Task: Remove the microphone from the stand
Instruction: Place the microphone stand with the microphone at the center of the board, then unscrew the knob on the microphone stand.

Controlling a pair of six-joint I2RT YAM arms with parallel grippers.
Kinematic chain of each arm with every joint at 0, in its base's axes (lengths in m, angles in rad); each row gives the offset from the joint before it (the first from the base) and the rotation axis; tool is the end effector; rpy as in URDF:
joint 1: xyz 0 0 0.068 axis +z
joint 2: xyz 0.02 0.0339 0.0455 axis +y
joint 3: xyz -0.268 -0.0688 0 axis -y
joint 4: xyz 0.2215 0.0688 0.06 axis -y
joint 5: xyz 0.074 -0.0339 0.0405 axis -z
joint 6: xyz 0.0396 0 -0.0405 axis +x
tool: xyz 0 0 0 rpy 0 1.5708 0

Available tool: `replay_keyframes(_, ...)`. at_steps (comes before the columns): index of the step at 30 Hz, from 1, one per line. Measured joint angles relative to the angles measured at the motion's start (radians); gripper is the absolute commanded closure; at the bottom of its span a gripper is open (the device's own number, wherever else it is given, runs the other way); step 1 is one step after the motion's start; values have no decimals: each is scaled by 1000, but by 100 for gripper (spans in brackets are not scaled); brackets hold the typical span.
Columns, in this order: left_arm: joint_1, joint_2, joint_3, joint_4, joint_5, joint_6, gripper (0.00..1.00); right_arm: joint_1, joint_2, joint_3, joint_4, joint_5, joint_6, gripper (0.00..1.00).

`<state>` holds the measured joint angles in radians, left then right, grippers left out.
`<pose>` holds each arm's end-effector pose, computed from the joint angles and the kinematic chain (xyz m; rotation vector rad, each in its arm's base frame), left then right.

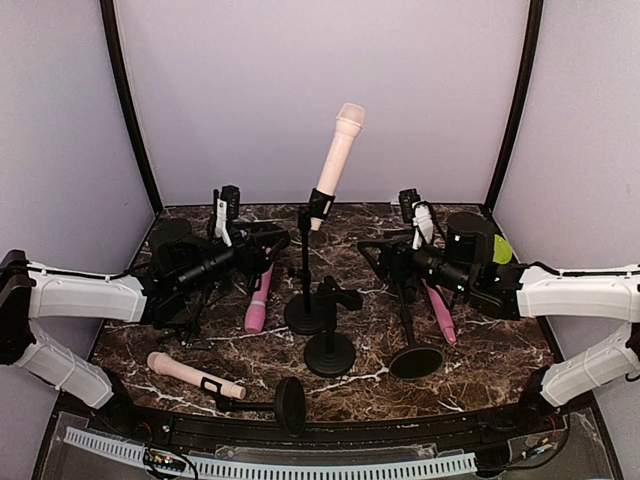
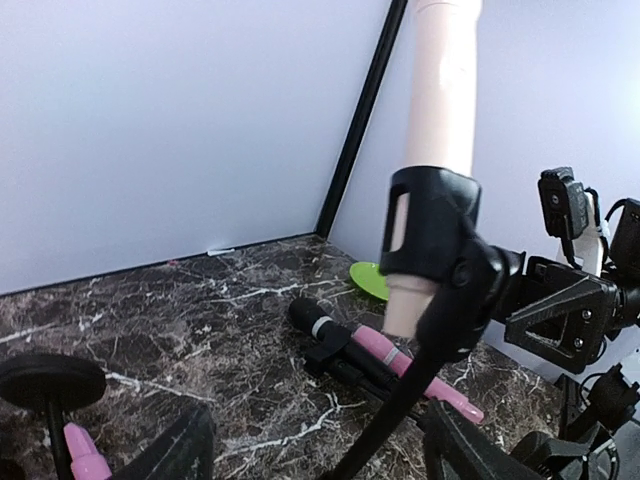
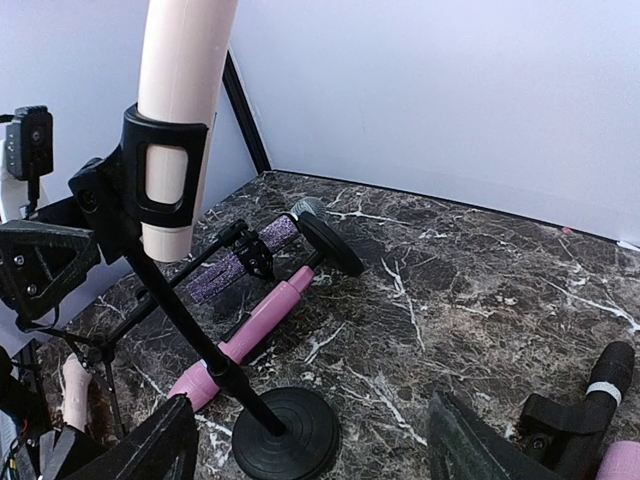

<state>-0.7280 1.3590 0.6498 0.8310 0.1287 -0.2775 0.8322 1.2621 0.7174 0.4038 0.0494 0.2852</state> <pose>0.2081 -0.1923 0.2906 0.4450 1.4493 -0.9086 0.1843 0.1995 0.2894 -0.4428 1.7195 0.7797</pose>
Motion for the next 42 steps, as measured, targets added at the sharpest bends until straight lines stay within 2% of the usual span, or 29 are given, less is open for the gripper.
replay_keyframes(4, 57, -2, -58, 4, 71, -159, 28, 0, 0, 0, 0, 0, 6, 20)
replay_keyframes(10, 65, 63, -71, 30, 178, -315, 34, 0, 0, 0, 0, 0, 10, 19)
replay_keyframes(16, 66, 146, -77, 98, 211, -410, 38, 0, 0, 0, -1, 0, 13, 19)
replay_keyframes(22, 76, 249, -81, 199, 243, -519, 47, 0, -13, 0, -7, 0, 18, 18)
replay_keyframes(32, 78, 321, -81, 291, 276, -594, 50, 0, -74, 0, -8, 0, 24, 18)
replay_keyframes(37, 78, 346, -78, 298, 280, -603, 60, 0, -76, 0, -8, 0, 24, 18)
replay_keyframes(42, 78, 369, -60, 301, 294, -607, 61, 0, -76, 0, -8, 0, 24, 18)
